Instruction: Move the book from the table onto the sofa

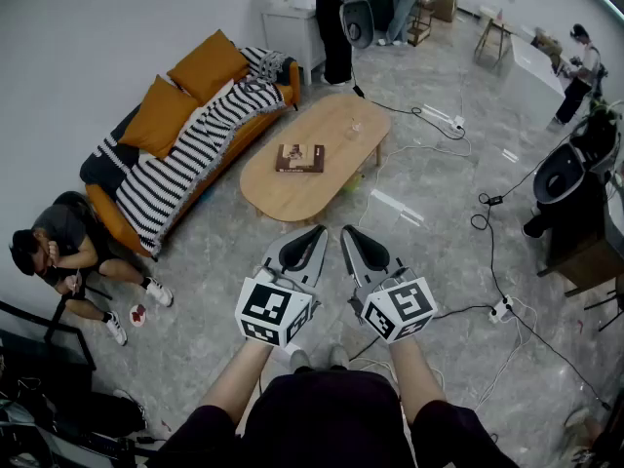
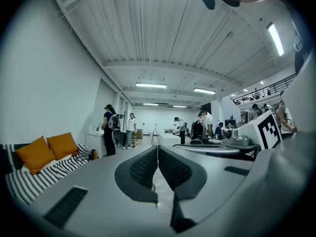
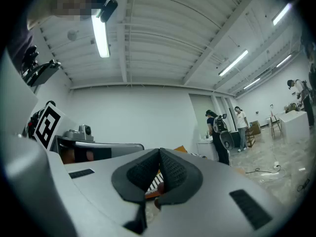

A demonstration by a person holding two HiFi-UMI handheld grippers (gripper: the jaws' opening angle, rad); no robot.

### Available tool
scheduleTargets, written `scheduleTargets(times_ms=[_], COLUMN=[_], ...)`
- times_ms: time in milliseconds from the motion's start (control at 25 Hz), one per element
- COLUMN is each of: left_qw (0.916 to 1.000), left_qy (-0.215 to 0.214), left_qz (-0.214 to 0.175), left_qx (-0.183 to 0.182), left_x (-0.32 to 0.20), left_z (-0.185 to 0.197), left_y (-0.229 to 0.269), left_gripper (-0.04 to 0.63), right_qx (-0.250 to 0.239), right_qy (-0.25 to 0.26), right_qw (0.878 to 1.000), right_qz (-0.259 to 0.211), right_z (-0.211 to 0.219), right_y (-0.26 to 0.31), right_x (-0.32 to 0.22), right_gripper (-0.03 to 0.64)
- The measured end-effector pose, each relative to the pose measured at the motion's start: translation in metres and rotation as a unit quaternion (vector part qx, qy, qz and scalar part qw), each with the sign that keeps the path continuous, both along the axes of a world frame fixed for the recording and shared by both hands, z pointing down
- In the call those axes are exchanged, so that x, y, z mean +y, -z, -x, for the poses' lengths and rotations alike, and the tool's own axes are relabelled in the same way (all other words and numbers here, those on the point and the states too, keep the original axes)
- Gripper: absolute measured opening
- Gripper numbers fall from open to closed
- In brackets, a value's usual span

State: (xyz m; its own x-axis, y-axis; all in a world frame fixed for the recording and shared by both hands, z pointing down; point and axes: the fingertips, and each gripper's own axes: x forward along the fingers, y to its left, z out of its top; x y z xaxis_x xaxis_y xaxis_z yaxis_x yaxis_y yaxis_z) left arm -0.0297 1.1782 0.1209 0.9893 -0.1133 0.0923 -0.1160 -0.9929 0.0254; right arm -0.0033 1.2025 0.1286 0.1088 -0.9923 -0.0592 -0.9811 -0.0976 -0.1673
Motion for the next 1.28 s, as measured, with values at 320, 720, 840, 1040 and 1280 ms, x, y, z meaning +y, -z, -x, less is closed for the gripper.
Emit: scheduleTargets(times_ms=[320,720,840,1040,1280], left_qw=[1.0000,0.9995,0.9992,0.9989,0.9985], left_qy=[0.005,0.018,0.026,0.034,0.041], left_qz=[0.005,0.012,0.016,0.016,0.018], left_qx=[-0.004,-0.022,-0.025,-0.029,-0.031], left_x=[0.002,0.011,0.011,0.004,-0.023], left_z=[-0.007,-0.033,-0.039,-0.048,-0.057], left_y=[-0.006,-0.021,-0.022,-0.028,-0.036], left_gripper=[0.017,0.017,0.017,0.017,0.017], right_qx=[0.003,-0.008,-0.008,-0.020,-0.031], right_qy=[0.007,0.030,0.038,0.040,0.046], right_qw=[1.000,0.999,0.999,0.999,0.998], right_qz=[0.007,0.016,0.020,0.020,0.024], right_z=[-0.006,-0.027,-0.033,-0.048,-0.056], right_y=[-0.005,-0.020,-0.023,-0.030,-0.042], right_x=[0.002,0.012,0.014,0.009,-0.015], right_gripper=[0.023,0.023,0.023,0.023,0.023])
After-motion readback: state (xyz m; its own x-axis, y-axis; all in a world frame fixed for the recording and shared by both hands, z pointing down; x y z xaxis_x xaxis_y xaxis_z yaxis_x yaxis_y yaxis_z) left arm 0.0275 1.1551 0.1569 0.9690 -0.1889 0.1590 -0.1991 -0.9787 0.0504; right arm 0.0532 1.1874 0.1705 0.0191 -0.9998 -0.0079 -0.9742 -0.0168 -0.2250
